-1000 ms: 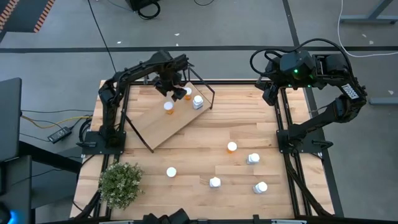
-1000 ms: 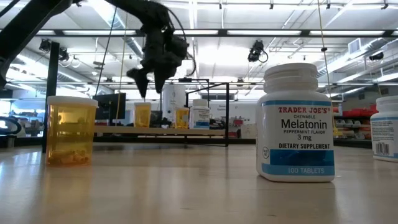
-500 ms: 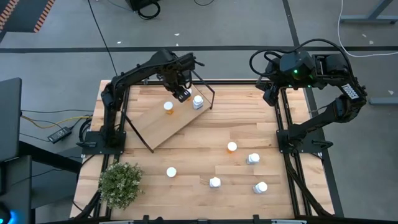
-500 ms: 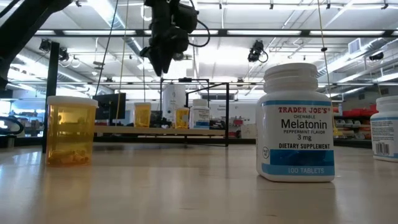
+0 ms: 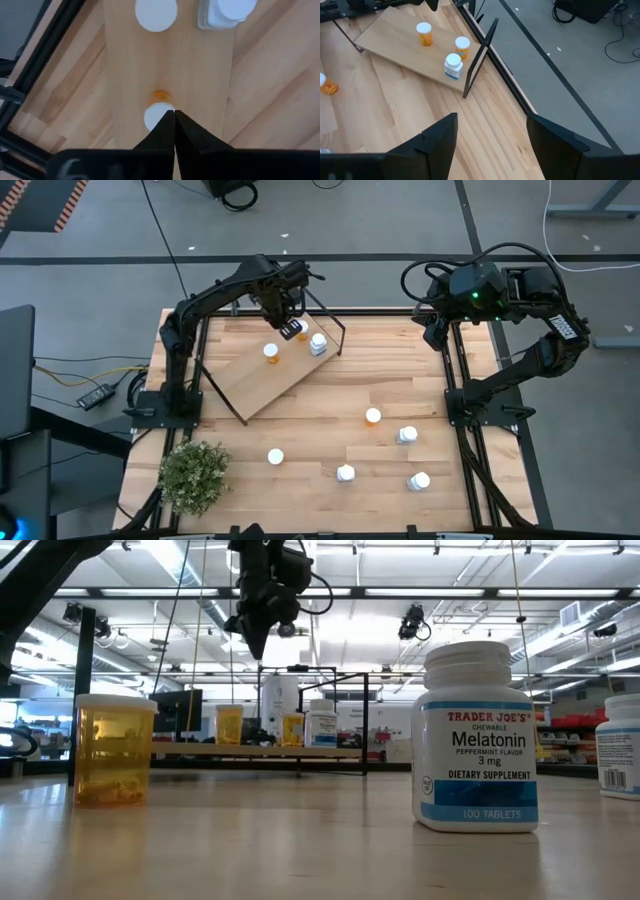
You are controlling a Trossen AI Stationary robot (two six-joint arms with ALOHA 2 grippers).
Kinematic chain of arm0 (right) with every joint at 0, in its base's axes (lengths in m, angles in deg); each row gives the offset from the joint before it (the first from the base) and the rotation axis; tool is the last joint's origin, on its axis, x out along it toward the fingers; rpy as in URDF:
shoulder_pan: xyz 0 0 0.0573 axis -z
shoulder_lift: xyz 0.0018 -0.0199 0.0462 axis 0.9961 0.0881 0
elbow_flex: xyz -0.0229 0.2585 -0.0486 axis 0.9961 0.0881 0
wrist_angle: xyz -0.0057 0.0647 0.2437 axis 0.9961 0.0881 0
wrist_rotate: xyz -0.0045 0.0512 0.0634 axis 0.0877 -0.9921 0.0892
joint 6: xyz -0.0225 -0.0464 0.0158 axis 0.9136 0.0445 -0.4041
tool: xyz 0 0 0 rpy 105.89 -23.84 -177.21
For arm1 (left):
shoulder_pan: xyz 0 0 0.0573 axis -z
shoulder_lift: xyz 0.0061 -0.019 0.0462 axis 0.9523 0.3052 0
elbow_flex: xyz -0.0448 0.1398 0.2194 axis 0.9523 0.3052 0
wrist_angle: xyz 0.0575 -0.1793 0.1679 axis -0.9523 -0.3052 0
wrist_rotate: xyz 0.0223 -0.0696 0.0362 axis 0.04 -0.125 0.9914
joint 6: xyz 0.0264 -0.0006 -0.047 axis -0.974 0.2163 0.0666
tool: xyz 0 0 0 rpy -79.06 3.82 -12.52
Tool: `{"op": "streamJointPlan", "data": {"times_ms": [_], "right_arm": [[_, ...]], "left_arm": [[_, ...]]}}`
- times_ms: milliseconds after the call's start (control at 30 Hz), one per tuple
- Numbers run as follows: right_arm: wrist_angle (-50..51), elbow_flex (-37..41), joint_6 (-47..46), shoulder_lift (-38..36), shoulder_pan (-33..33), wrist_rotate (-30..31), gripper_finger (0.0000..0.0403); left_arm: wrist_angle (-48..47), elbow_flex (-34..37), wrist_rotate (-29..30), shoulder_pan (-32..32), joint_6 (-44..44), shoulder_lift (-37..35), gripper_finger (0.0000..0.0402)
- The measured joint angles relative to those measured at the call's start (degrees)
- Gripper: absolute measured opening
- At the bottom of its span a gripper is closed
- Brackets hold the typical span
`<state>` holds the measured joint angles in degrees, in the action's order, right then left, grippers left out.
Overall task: Pick and place medicine bottles onto shelf by color
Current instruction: Put the orange pill bottle on the shelf
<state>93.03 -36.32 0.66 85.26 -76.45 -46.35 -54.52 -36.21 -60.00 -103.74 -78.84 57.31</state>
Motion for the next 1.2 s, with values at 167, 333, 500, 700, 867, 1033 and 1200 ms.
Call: {"op": "streamJointPlan", "data": {"times_ms": [167, 333, 500, 700, 867, 1033, 1200], "right_arm": [[0.0, 0.0, -0.3, 0.0, 0.0, 0.1, 0.0245], [0.0, 0.0, -0.3, 0.0, 0.0, 0.1, 0.0245], [1.0, 0.0, -1.2, 0.0, 0.0, 0.1, 0.0245], [1.0, 0.0, -1.5, 0.0, 0.0, 0.2, 0.0245], [0.9, 0.0, -1.8, 0.0, 0.0, 0.4, 0.0245], [0.9, 0.0, -3.8, -0.1, 0.0, 0.4, 0.0245], [0.9, 0.0, -5.0, -0.1, 0.0, 0.4, 0.0245]], "left_arm": [[0.0, 0.0, -0.8, -1.6, -3.3, 0.0, 0.0003], [0.1, 0.1, -2.5, -4.0, -5.8, -0.4, 0.0002], [-0.1, 0.0, -2.9, -4.4, -8.8, -5.5, 0.0001], [0.0, 0.0, -2.9, -5.3, -7.6, -8.9, 0.0001], [0.0, 0.0, -2.9, -3.4, -5.2, -9.1, 0.0001], [0.1, 1.5, -2.2, -2.7, -0.4, -9.3, 0.0001], [4.8, 15.2, -1.9, -2.0, 1.9, -13.8, 0.0000]]}}
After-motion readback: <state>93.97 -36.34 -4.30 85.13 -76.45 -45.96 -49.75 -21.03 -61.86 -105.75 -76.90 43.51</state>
